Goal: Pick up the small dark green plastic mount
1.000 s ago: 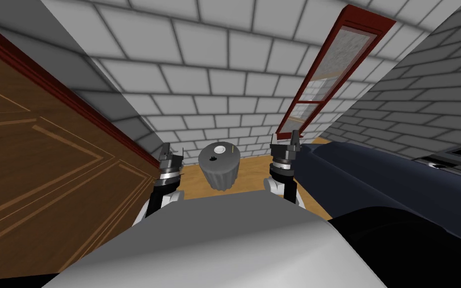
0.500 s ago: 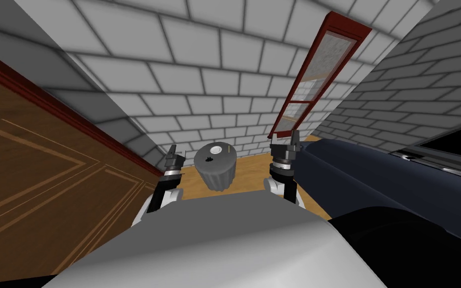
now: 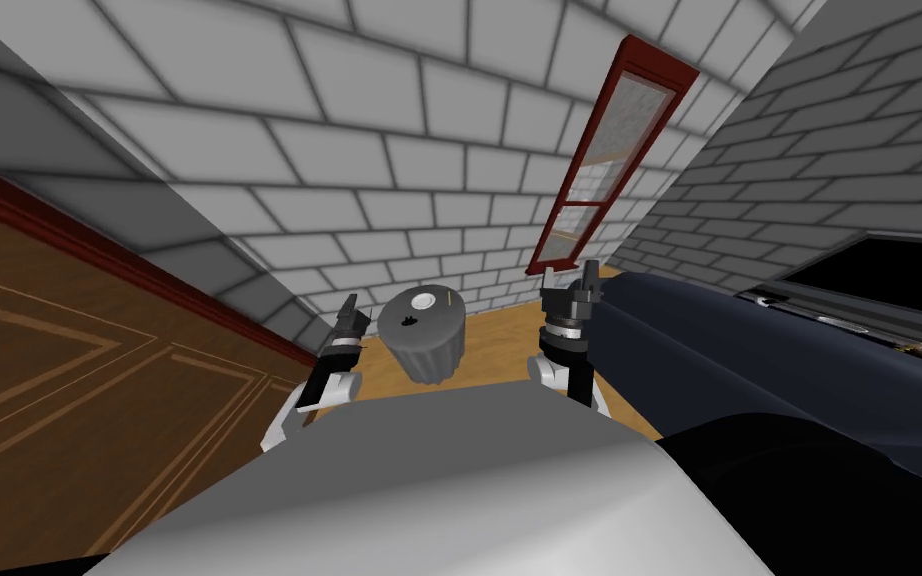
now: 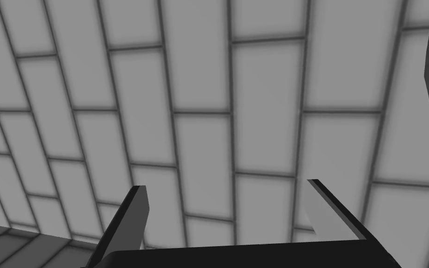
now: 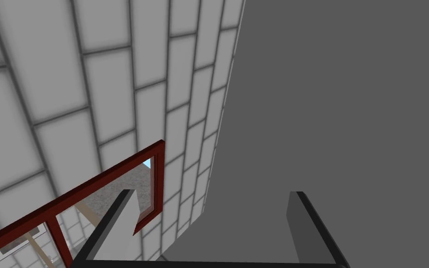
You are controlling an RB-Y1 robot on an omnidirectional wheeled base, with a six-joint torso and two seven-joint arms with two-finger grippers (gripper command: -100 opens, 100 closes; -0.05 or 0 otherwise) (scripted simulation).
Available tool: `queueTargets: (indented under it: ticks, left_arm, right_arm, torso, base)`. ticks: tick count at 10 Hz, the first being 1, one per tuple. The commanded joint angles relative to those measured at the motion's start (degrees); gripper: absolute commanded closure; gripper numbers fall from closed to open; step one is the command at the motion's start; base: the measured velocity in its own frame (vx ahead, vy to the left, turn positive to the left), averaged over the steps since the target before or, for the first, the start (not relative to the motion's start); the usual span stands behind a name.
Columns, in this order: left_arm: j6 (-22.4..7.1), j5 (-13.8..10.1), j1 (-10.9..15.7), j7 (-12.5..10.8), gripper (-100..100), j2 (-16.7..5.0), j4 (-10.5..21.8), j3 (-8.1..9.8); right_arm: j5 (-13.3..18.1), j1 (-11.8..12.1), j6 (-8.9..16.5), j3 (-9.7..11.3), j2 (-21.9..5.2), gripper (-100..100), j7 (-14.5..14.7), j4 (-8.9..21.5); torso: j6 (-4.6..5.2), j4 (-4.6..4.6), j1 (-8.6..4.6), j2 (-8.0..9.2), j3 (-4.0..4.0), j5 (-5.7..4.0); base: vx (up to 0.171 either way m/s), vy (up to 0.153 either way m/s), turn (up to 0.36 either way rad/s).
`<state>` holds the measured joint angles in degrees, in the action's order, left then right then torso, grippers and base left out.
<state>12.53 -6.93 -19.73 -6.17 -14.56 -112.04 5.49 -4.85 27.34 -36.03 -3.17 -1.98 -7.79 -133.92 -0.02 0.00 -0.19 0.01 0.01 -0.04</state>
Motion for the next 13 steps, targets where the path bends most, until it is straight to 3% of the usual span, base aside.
queueTargets:
  ticks: [1,6,13]
  left_arm:
    - [-2.9,-1.2,1.6,-0.3,-100,-1.7,2.9,1.11]
    - [-11.5,-4.4,6.3,-1.1,-100,-5.7,10.4,3.92]
    - [-21.1,-7.3,11.6,-1.8,-100,-9.5,22.0,6.68]
  right_arm:
    - [0.0,0.0,0.0,0.0,0.0,0,0.0,0.0]
    - [0.0,0.0,0.0,0.0,0.0,0,0.0,0.0]
    - [0.0,0.0,0.0,0.0,0.0,0,0.0,0.0]
  torso:
    - [0.0,0.0,0.0,0.0,0.0,0.0]
    - [0.0,0.01,0.05,0.04,0.02,0.01]
    - [0.03,0.02,0.08,0.05,0.03,0.01]
  base:
    - [-0.01,-0.056,-0.099]
    - [-0.009,-0.056,-0.136]
    - [-0.007,-0.032,-0.119]
